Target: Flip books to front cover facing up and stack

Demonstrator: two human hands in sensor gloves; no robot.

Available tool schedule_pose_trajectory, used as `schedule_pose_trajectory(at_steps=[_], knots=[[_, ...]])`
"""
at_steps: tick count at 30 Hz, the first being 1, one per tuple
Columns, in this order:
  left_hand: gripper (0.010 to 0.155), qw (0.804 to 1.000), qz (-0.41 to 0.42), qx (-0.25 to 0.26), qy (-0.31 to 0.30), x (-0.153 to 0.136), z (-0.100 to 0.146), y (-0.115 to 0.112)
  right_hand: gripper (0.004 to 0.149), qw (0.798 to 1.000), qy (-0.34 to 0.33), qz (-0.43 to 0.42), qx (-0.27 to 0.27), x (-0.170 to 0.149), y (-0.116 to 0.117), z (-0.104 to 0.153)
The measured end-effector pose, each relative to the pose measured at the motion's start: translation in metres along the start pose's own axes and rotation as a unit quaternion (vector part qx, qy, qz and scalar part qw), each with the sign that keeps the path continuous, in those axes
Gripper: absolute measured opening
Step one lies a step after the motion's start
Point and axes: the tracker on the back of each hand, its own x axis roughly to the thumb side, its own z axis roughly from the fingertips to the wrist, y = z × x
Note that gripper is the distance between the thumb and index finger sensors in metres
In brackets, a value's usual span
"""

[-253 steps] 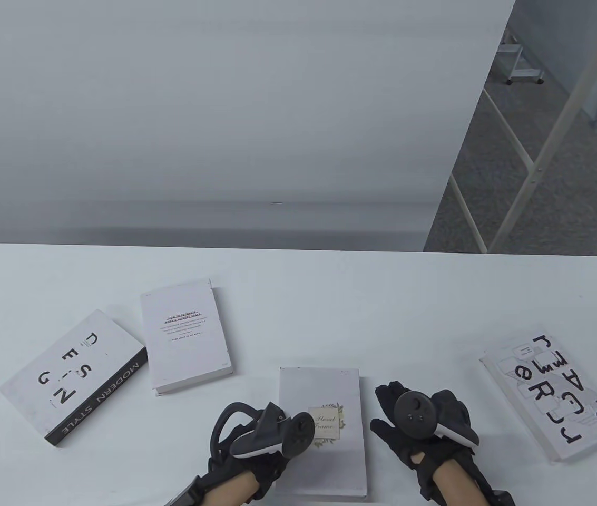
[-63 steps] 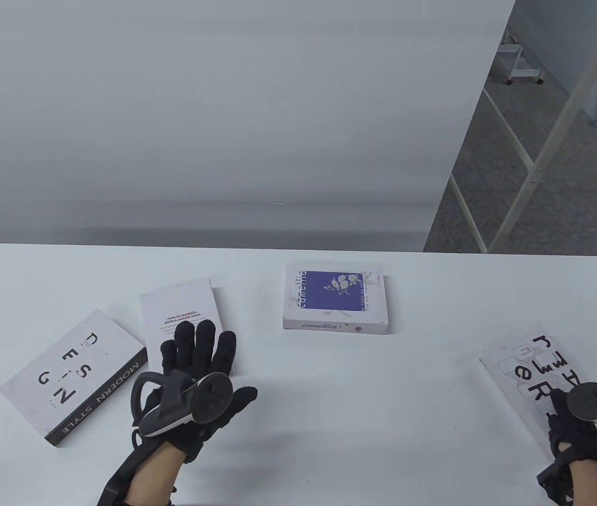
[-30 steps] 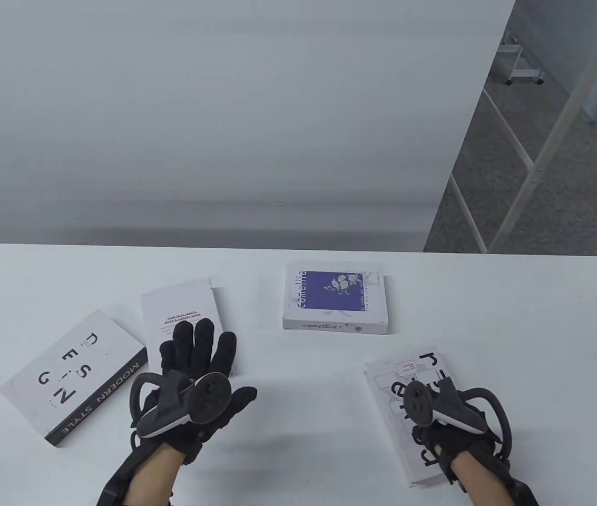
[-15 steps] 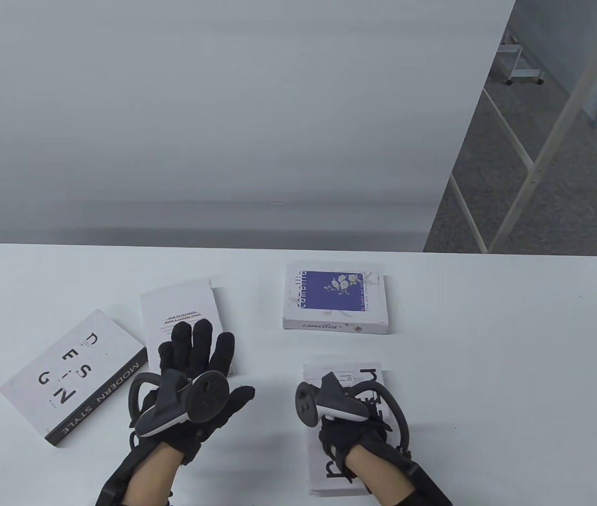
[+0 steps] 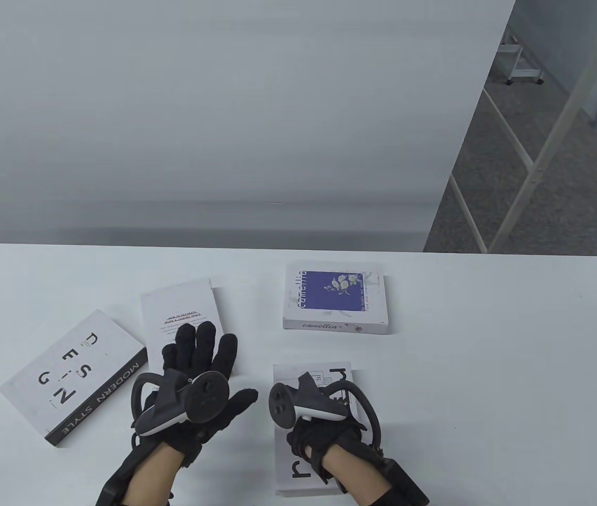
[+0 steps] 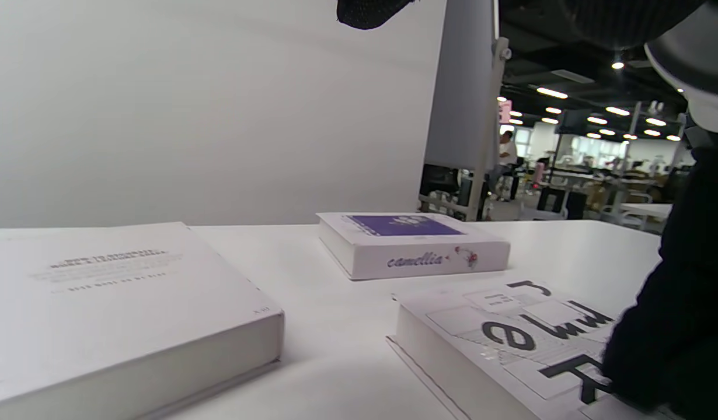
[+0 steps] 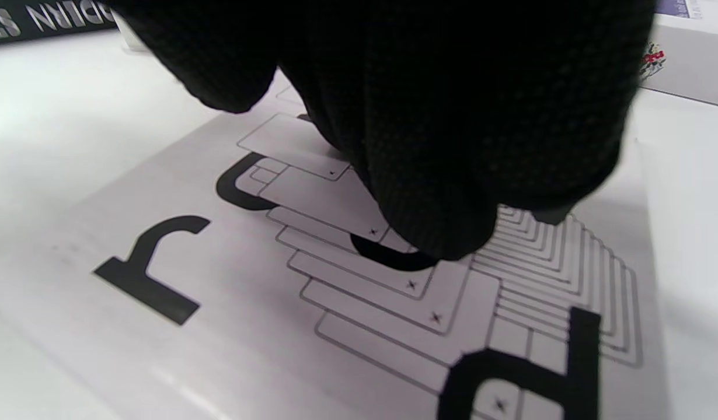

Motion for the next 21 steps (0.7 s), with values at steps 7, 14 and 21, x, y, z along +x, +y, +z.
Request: schedule_pose_trajectory(at_steps=[7,14,21], knots=[[0.104,0.998,-0.004,-0.057,-0.021,0.025,-0.016,-0.035,0.054,0.991,-0.040,-0.126,-0.028,-0.042,0.014,0.026],[0.112,0.994,0.003,-0.106,-0.036,0.036,-0.022,-0.072,0.060,0.980,-0.083,-0.173,-0.056,-0.058,0.024,0.040],[0.106,0.993,0.049,-0.104,0.013,0.030,-0.026,-0.092,0.071,0.972,-0.002,-0.188,-0.139,-0.096,0.026,0.057]])
